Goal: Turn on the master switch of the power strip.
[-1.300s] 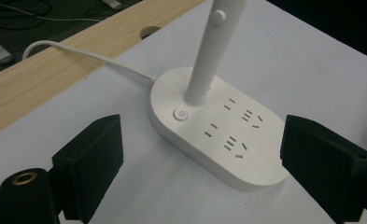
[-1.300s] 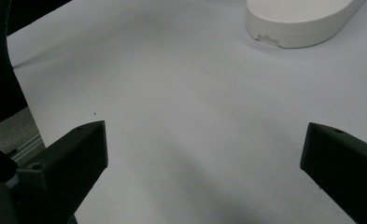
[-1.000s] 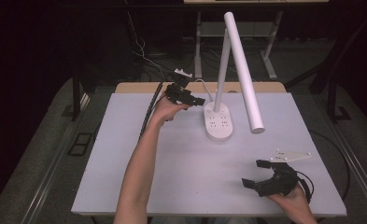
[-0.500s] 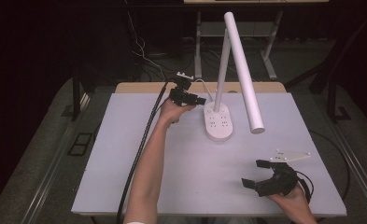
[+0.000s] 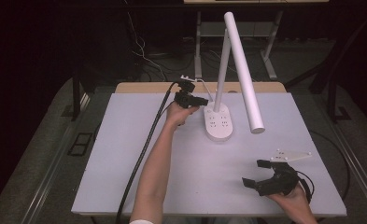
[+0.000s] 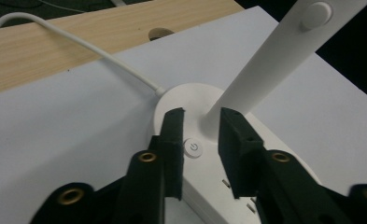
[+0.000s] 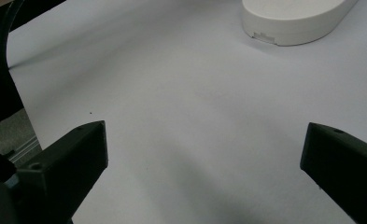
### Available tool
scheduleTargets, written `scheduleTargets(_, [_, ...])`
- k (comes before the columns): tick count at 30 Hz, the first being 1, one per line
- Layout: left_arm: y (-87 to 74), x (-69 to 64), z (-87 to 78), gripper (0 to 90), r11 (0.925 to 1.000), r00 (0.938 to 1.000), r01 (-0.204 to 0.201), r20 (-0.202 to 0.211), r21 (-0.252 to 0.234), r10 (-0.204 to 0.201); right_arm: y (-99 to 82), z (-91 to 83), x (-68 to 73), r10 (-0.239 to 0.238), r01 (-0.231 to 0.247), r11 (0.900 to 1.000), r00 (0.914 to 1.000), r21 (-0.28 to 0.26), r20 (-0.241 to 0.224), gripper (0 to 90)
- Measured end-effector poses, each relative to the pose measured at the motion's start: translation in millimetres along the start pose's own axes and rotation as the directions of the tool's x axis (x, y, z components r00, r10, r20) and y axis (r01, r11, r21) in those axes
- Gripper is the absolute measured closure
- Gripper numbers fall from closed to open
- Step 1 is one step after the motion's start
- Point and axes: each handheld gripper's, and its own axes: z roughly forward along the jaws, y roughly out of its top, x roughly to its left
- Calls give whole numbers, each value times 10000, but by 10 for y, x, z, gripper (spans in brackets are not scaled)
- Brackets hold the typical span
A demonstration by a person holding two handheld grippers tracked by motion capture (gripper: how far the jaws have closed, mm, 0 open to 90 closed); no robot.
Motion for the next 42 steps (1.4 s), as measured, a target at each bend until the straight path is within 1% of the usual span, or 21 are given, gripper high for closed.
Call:
scheduleTargets(1, [-5,5,10,745,10000,10000,77,6,-3,-77,0,0,0,9,-9,10000,10000,-2,-3,3])
scheduleTargets(3, [-18,2,33,797,9993,9992,382,84,-28,-382,0,1,1,-17,17,10000,10000,-35,-14,3])
scheduleTargets(4, [-25,2,46,816,9990,9990,446,99,-99,-445,0,-1,1,-27,27,10000,10000,-35,-11,3])
scheduleTargets(5, [-29,12,58,839,9994,9993,351,104,-80,-351,0,-1,1,-26,26,10000,10000,-39,-6,3])
scheduleTargets(7, [-39,-1,82,881,9985,9985,542,44,-45,-542,0,-3,1,-5,5,10000,10000,-43,-20,3])
scheduleTargets(8, [-45,-8,99,895,9984,9983,572,55,-39,-572,1,-4,3,24,-24,10000,10000,-33,-15,3])
scheduleTargets(12, [-61,-26,144,899,9993,9994,350,-68,145,-349,1,0,4,-16,16,10000,10000,-31,-27,3])
scheduleTargets(13, [-67,-37,154,900,9989,9989,449,-149,161,-446,1,1,5,-39,39,10000,10000,-30,-23,3])
scheduleTargets(15, [-76,-38,181,900,9990,9989,417,-213,148,-414,1,3,8,-58,58,10000,10000,-21,-31,3])
scheduleTargets(20, [-109,-53,258,899,9982,9982,569,-179,215,-565,2,-2,9,-38,38,10000,10000,-40,-56,3])
scheduleTargets(21, [-113,-58,272,899,9977,9976,664,-197,154,-661,2,-2,8,-37,36,10000,10000,-40,-57,3])
scheduleTargets(26, [-131,-56,312,899,9977,9977,637,-246,236,-631,1,-5,7,-24,24,10000,10000,-15,-66,3])
scheduleTargets(28, [-137,-38,322,900,9983,9984,517,-246,276,-510,0,-2,3,-48,48,10000,10000,-16,-68,3])
scheduleTargets(29, [-141,-38,328,899,9980,9981,573,-254,261,-566,0,-1,3,-54,54,10000,10000,-14,-72,3])
scheduleTargets(30, [-141,-36,327,899,9976,9979,592,-271,352,-583,0,-2,2,-51,51,10000,10000,-15,-75,3])
scheduleTargets(31, [-150,-38,339,900,9973,9975,672,-261,306,-664,0,-3,3,-44,44,10000,10000,-20,-72,3])
scheduleTargets(32, [-155,-36,345,899,9971,9974,666,-292,356,-656,1,-5,2,-26,26,10000,10000,-16,-72,3])
scheduleTargets(33, [-159,-27,344,899,9974,9981,553,-279,460,-541,1,-6,2,-20,20,10000,10000,-13,-74,3])
scheduleTargets(37, [-162,-28,353,899,9975,9980,589,-248,393,-580,2,-7,-2,-29,29,10000,10000,-15,-68,3])
scheduleTargets(39, [-167,-34,360,899,9971,9975,687,-182,325,-682,2,-8,-2,-32,32,10000,10000,-17,-69,3])
scheduleTargets(42, [-163,-34,358,900,9968,9974,709,-185,381,-702,1,-8,-2,-32,32,10000,10000,-17,-65,3])
